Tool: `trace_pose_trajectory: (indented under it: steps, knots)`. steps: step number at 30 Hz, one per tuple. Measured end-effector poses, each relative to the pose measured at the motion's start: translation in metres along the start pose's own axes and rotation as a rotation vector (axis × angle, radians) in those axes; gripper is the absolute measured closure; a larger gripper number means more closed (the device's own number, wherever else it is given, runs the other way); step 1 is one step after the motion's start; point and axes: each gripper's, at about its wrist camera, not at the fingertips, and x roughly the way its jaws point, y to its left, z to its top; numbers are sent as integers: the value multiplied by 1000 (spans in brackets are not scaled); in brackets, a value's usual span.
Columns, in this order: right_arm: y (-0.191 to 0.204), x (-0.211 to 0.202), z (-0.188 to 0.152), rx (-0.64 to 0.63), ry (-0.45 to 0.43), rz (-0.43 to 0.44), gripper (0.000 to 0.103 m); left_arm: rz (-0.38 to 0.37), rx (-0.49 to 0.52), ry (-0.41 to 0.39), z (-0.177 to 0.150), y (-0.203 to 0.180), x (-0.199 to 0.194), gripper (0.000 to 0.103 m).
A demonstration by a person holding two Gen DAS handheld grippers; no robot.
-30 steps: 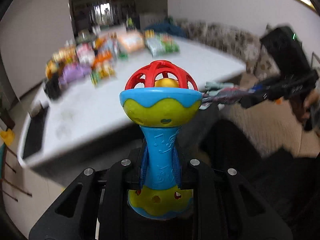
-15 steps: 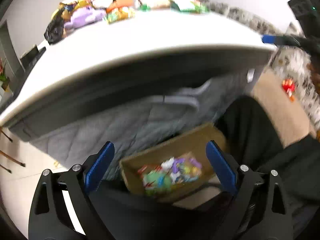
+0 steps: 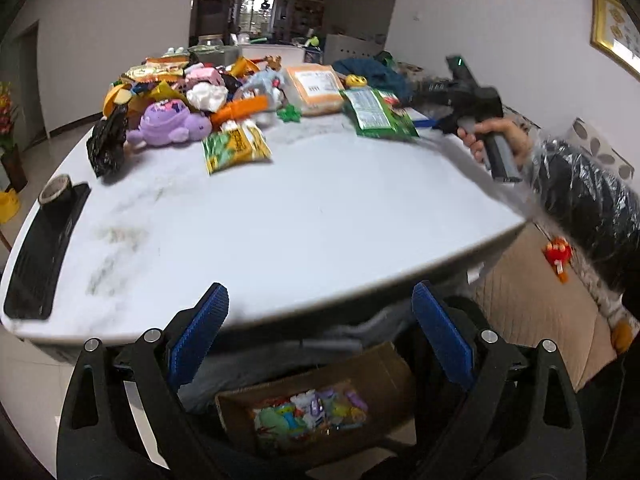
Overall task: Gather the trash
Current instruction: 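Grasp green snack bag with right tool while left tool grasps yellow snack bag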
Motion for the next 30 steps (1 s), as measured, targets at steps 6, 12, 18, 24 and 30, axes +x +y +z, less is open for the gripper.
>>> trace_pose_trajectory:
  steps: [6,12,18,24,30]
  knots:
    - [42,-37,-48,-86,-72,127,100,156,70,21,55,8,42,12]
    - [70,-103,-122,-171,-153,164,100,247,61,91,117,24,113,12]
    - [75,-125,-156,-195,-169,150,100,302,-97,160,129,59,149,56]
    - [89,-124,-156,-220,-163,157,100,219,-111,49,122,57,82,84]
    - [134,-150,-167,-311,-167,210,100,100,-29,-56,93,21,-12,84]
